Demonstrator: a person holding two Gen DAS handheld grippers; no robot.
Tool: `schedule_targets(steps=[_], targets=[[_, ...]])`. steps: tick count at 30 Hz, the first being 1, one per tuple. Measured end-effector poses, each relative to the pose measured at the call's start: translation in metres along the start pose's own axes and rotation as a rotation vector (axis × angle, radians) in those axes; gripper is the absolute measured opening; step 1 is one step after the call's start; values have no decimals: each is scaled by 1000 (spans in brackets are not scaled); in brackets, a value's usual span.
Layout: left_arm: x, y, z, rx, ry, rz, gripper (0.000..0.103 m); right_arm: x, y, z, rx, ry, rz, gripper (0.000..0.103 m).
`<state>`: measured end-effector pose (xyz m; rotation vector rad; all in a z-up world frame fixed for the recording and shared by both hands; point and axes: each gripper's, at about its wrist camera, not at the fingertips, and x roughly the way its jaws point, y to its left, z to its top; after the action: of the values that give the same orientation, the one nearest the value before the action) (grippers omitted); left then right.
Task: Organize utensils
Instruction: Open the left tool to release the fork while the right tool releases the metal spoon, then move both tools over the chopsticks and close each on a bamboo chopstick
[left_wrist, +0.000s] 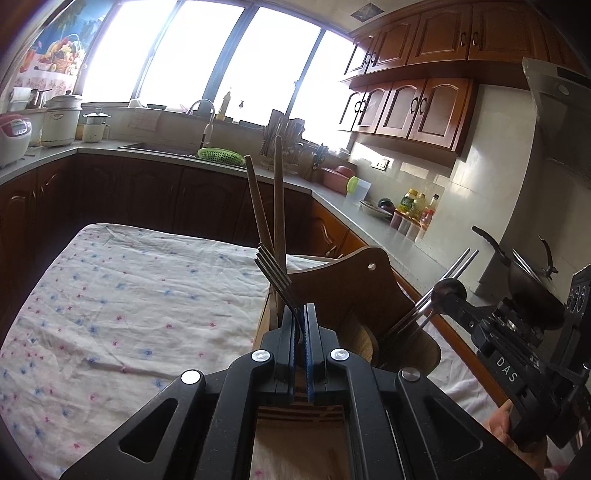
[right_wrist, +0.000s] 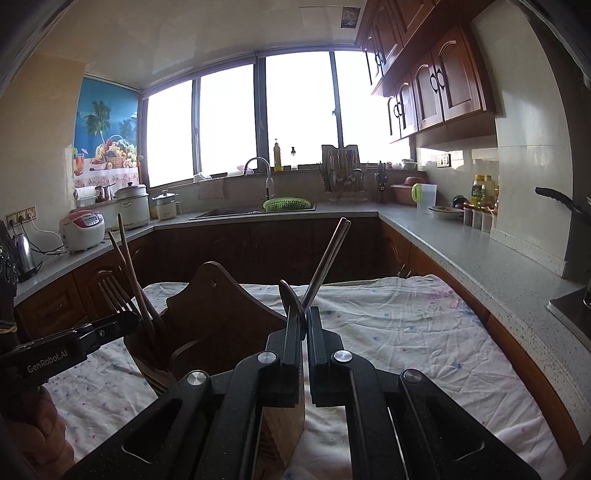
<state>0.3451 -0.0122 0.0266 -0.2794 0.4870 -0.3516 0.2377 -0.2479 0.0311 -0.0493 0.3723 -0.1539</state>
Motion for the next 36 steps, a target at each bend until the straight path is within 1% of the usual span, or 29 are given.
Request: schedule_targets(steps=[5,7,9,11,12,13,14,15,16,17,18,20,22,23,24,25,28,32,36], targets=[[2,3,-1,-15,13,7,2,2,-3,2,12,17,7,3],[1,4,-4,-27,22,6,3,3,-3,1,19,29,16,6],[-3,4,-5,-28,24,9,5,2,-4,1,31,32,21,6],[-8,3,-4,-28,15,17,22,0,-8,1,46,31,20,8],[-12,4,-3,-31,5,18,24,-2,-10,2,60,32,23,14],[-16,5,-4,-32,-1,23,31,-4,-14,3,75,32,27,21],[-19,5,-4,-33,-3,25,37,-6,-17,3,93,31,32,24],[-23,7,-5,-33,-3,27,42,-8,-20,4,110,30,34,32],[-27,8,-6,-36,-7,30,49,-11,-23,5,127,29,35,37],[-33,9,-6,-39,-12,36,54,-15,-26,6,146,29,39,39],[-39,10,-8,-43,-16,43,57,-19,-30,6,169,30,47,43],[-50,11,-13,-53,-18,62,71,-28,-38,7,216,24,68,55],[-64,13,-19,-70,-25,72,73,-41,-44,6,257,8,80,78],[-70,13,-23,-76,-20,77,76,-48,-47,5,274,-1,85,82],[-77,13,-27,-82,-17,82,78,-55,-49,3,286,-7,91,88],[-83,13,-32,-89,-16,80,78,-61,-51,2,294,-11,95,91],[-101,13,-45,-114,0,73,80,-79,-54,-8,317,-3,102,94],[-119,13,-59,-135,41,66,80,-98,-58,-25,344,33,99,95],[-132,7,-72,-136,77,74,80,-111,-61,-42,380,77,94,95]])
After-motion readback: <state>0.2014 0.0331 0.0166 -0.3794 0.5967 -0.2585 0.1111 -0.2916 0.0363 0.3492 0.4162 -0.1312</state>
